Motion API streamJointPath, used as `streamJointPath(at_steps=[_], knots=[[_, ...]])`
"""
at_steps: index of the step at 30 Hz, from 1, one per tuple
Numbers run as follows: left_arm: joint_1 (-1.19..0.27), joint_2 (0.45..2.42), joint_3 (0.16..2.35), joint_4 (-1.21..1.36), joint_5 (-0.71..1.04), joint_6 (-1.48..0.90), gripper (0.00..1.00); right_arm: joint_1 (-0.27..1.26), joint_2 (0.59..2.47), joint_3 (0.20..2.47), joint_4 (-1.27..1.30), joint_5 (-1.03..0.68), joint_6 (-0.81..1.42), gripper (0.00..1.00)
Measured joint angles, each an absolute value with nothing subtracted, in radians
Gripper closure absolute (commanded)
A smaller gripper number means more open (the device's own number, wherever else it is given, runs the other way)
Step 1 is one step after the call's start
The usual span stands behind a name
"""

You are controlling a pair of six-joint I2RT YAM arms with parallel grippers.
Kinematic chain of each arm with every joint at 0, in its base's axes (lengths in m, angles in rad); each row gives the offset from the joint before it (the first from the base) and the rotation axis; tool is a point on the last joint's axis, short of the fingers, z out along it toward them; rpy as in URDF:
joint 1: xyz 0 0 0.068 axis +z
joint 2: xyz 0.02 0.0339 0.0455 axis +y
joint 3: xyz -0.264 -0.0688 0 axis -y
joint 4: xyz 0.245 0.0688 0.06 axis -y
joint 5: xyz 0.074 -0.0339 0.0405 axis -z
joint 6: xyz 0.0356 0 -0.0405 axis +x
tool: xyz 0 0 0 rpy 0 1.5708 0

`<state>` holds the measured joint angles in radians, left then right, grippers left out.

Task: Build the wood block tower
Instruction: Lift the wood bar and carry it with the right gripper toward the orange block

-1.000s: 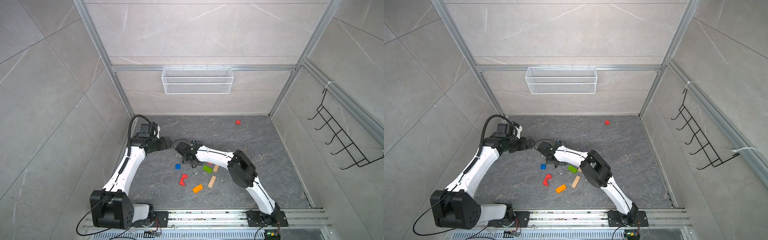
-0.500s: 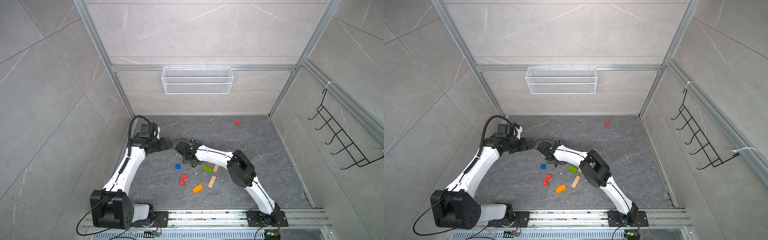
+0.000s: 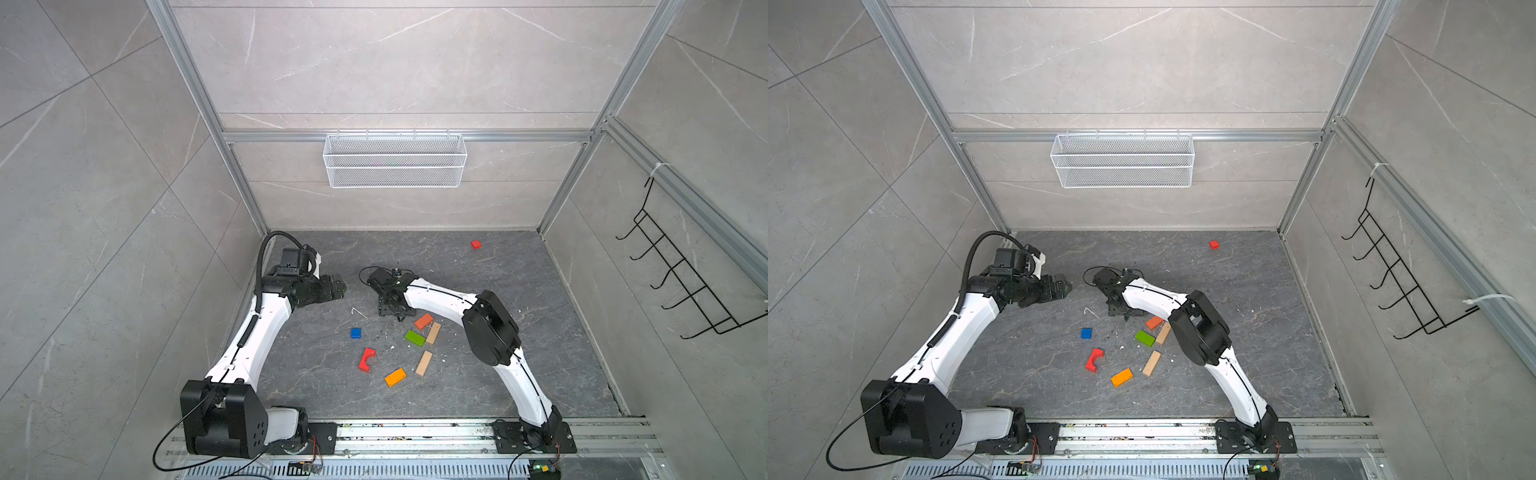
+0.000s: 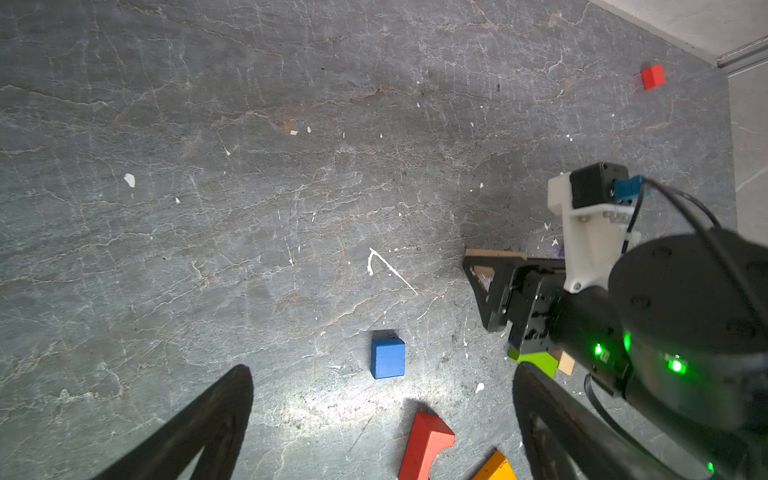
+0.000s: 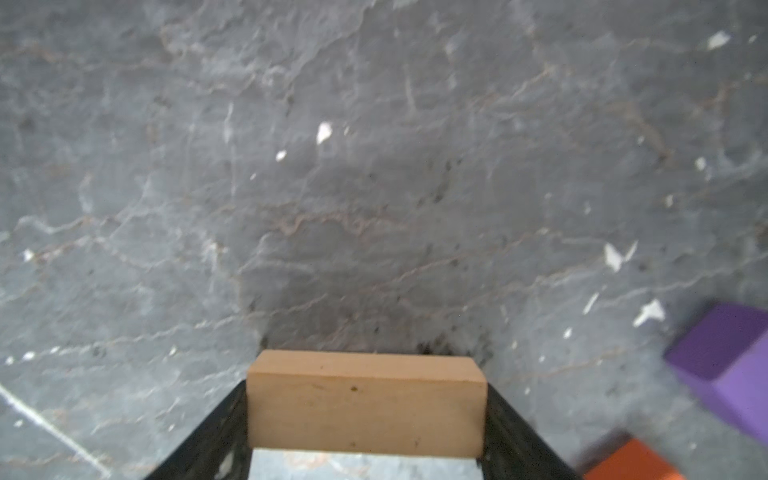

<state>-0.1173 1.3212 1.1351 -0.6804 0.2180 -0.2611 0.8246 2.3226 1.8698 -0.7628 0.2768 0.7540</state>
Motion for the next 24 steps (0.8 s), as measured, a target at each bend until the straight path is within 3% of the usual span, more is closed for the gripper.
streamJointPath(at_steps=[12, 24], knots=[[-0.117, 1.325, 1.135, -0.680, 0.294, -0.260, 0.00, 0.804, 2.314, 1.850, -0.731, 0.247, 0.702, 0.38], [-0.117, 1.330, 1.134, -0.680, 0.325, -0.260, 0.00, 0.799, 2.309, 1.838, -0.714, 0.234, 0.679, 0.09]])
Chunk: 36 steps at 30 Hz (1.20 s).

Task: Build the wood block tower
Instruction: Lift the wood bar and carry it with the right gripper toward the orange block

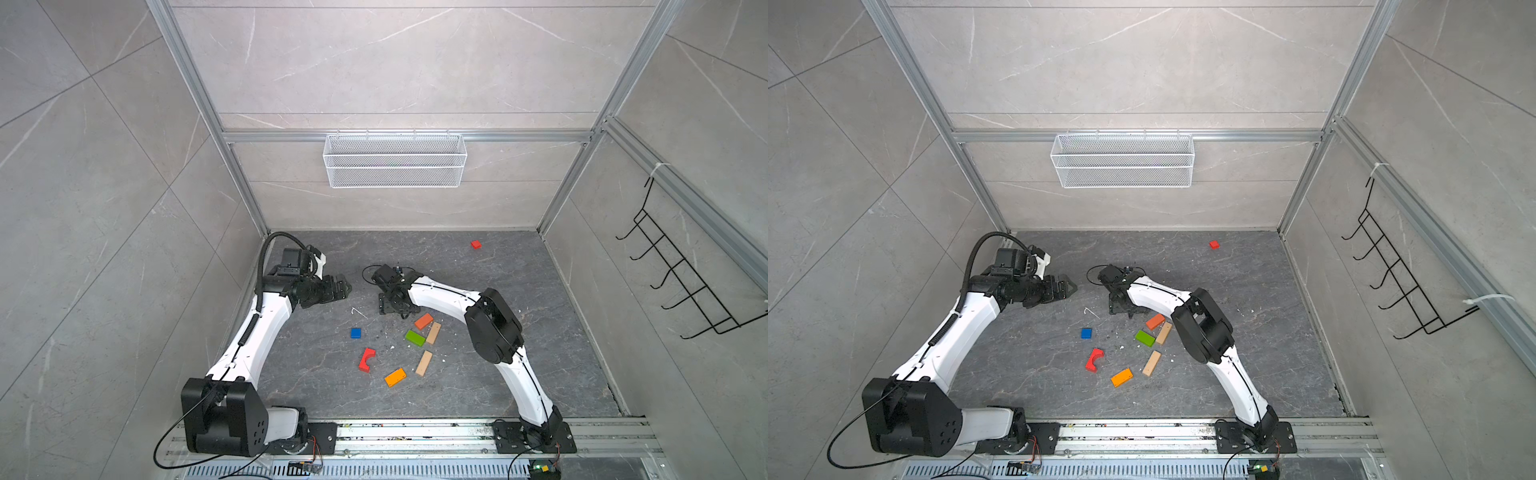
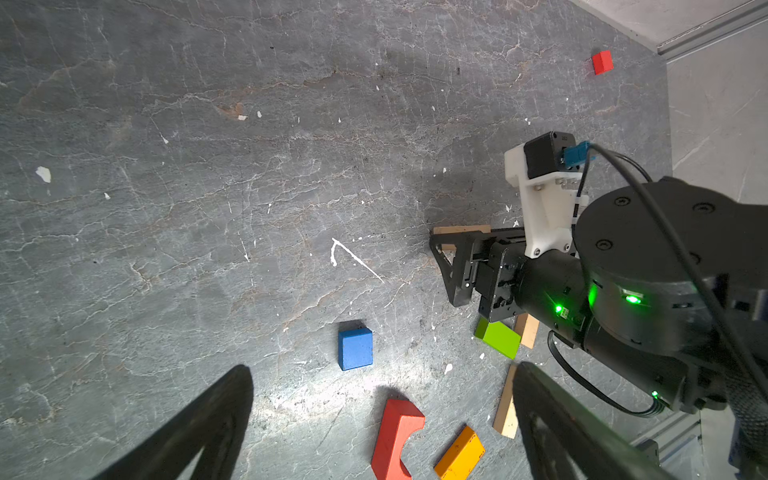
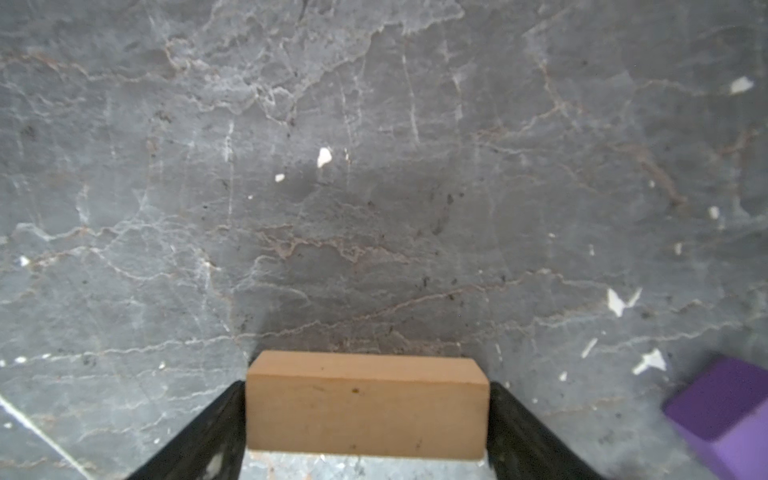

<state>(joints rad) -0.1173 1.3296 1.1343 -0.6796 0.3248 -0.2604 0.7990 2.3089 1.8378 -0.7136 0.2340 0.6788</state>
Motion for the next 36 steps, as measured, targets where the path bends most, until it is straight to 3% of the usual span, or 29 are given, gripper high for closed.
streamJointPath(at_steps=[6, 15, 25, 36], knots=[[-0.117, 1.330, 1.134, -0.680, 0.325, -0.260, 0.00, 0.796, 2.284, 1.813, -0.706, 0.228, 0.660, 0.01], [-0.139, 1.333, 1.134, -0.681, 0.358, -0.259, 0.00, 0.794, 2.072, 1.687, -0.684, 0.221, 0.561, 0.01], [-0.216, 1.333, 1.134, -0.685, 0.396, -0.252, 0.00, 0.749, 1.813, 1.417, -0.686, 0.221, 0.519, 0.08], [-0.216, 1.324, 1.134, -0.680, 0.393, -0.252, 0.00, 0.710, 1.752, 1.166, -0.655, 0.220, 0.610, 0.19]])
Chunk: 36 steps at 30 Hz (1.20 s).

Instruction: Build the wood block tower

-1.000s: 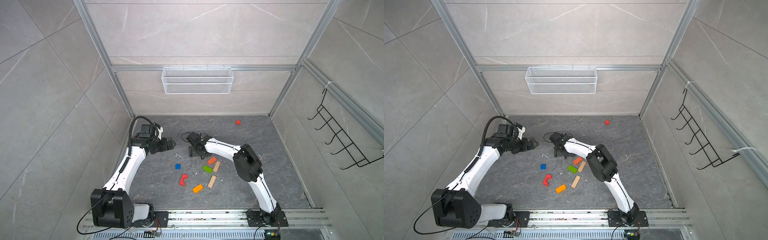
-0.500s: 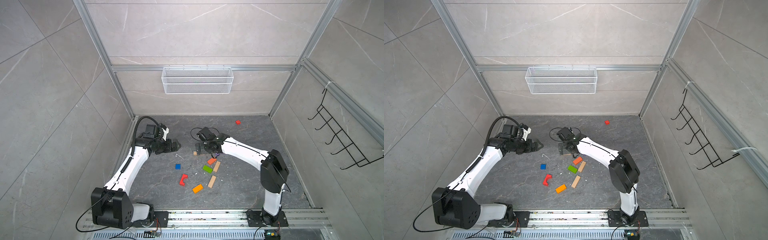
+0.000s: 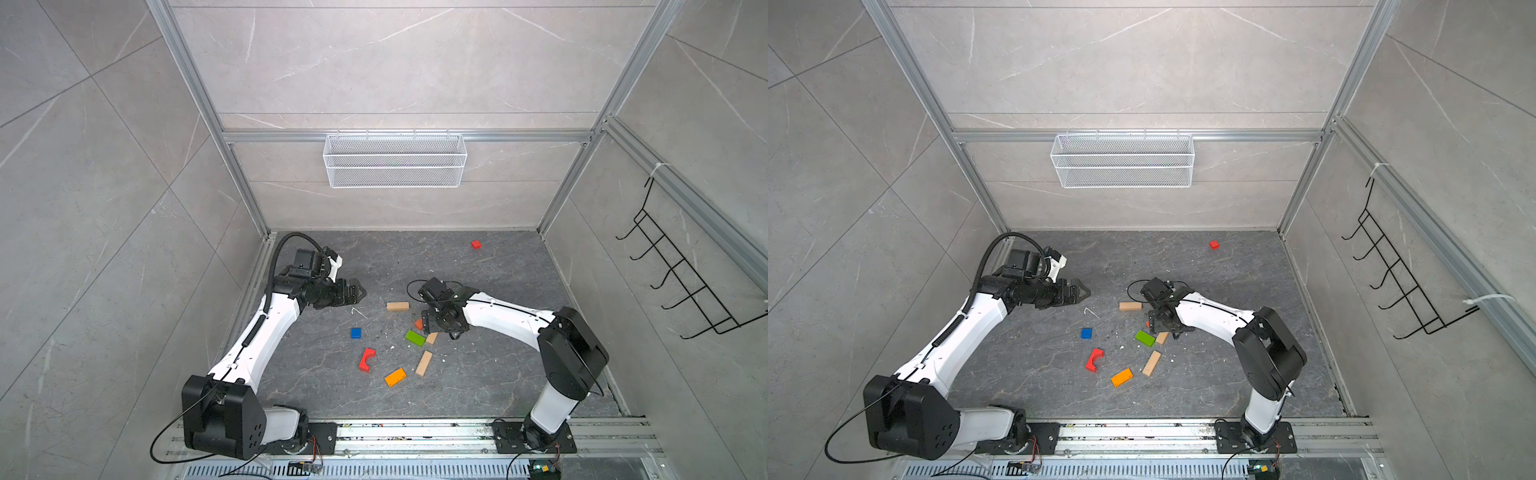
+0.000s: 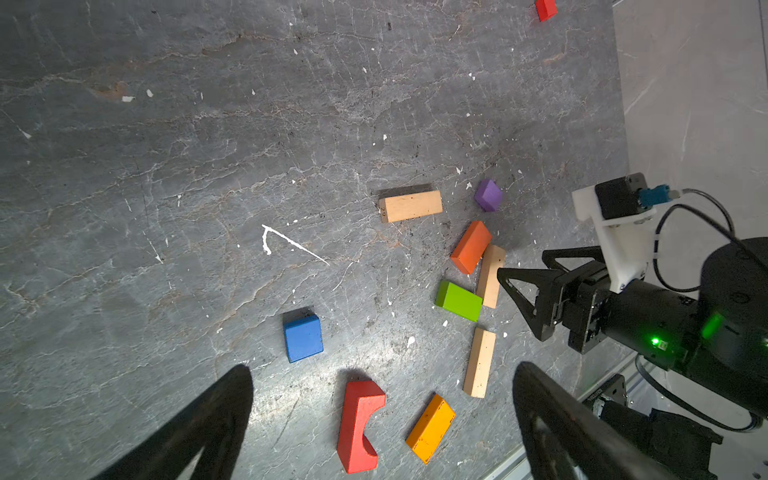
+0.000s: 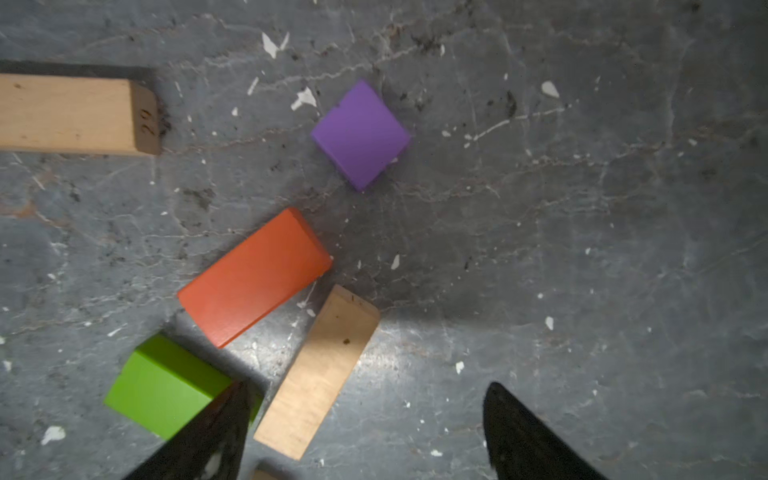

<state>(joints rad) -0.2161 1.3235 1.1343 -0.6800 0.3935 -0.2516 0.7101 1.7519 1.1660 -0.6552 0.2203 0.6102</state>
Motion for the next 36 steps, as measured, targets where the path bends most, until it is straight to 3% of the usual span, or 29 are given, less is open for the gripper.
streamJointPath(at_steps=[36], knots=[[-0.216, 1.311, 1.133, -0.680, 0.372, -0.249, 0.00, 0.639, 1.818, 1.103, -0.575, 0.234, 0.751, 0.30]])
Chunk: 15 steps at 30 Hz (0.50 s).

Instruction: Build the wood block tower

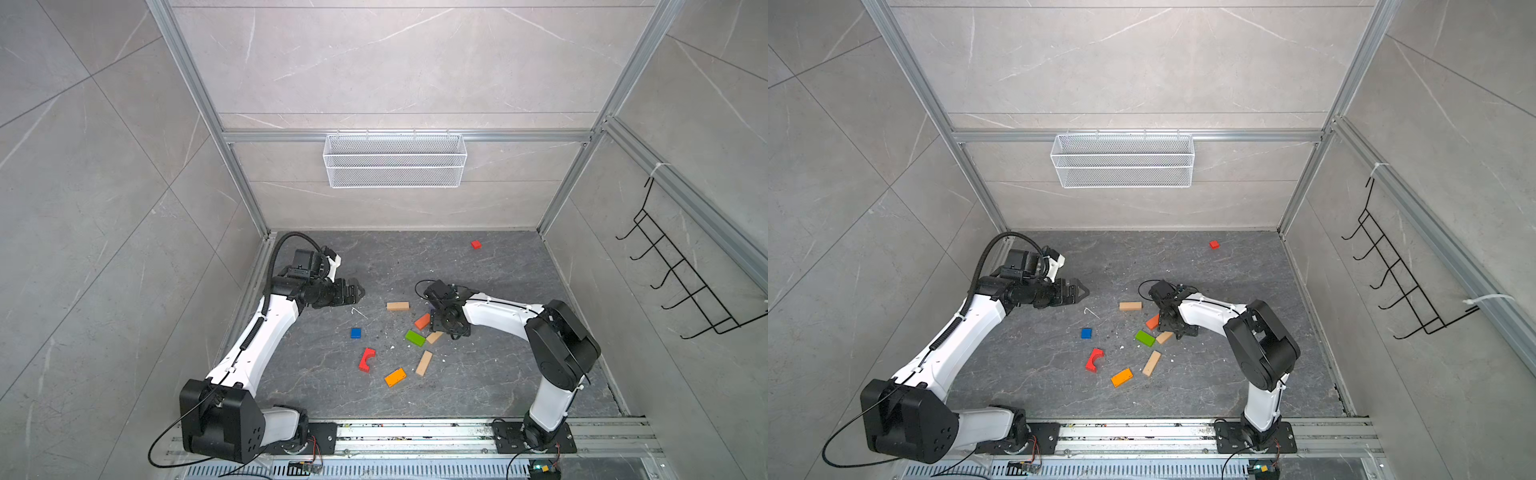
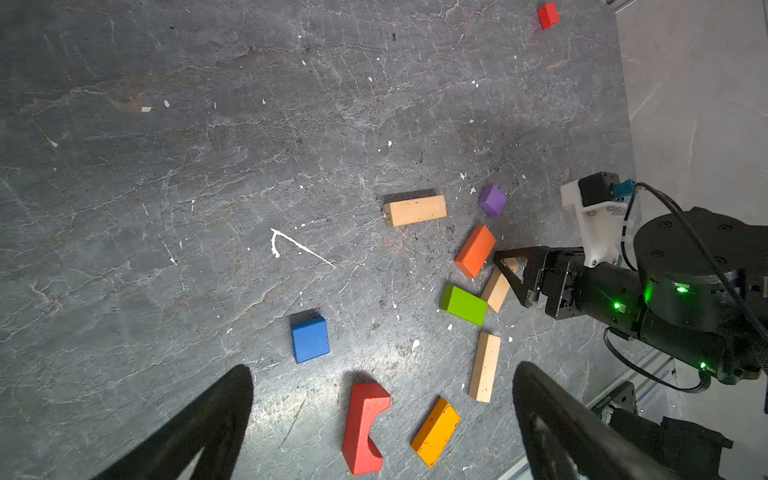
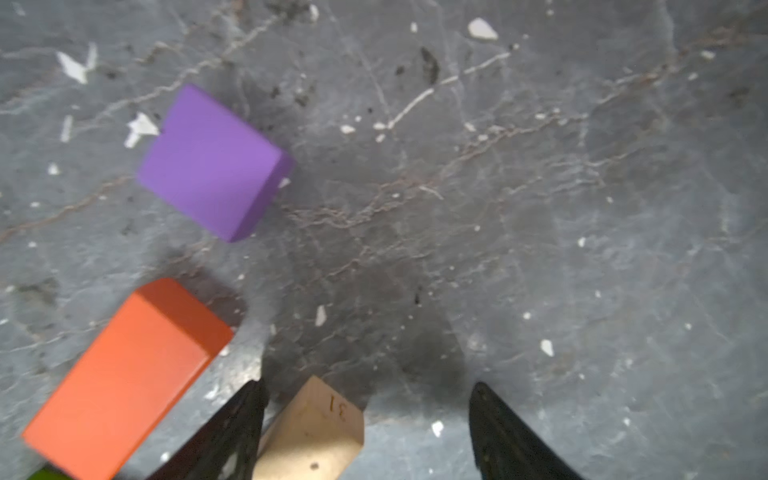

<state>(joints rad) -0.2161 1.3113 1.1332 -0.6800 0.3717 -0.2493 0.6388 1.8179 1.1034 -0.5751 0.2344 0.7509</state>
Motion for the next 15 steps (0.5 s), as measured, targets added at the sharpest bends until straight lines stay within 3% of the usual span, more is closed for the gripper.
streamJointPath(at_steps=[11, 15], knots=[[-0.216, 1.311, 1.133, -0.680, 0.372, -0.250, 0.00, 0.624, 1.743, 1.010, -0.581, 0.235, 0.772, 0.30], [-0.216, 1.311, 1.133, -0.680, 0.372, -0.250, 0.00, 0.623, 1.700, 0.976, -0.621, 0.235, 0.767, 0.21]])
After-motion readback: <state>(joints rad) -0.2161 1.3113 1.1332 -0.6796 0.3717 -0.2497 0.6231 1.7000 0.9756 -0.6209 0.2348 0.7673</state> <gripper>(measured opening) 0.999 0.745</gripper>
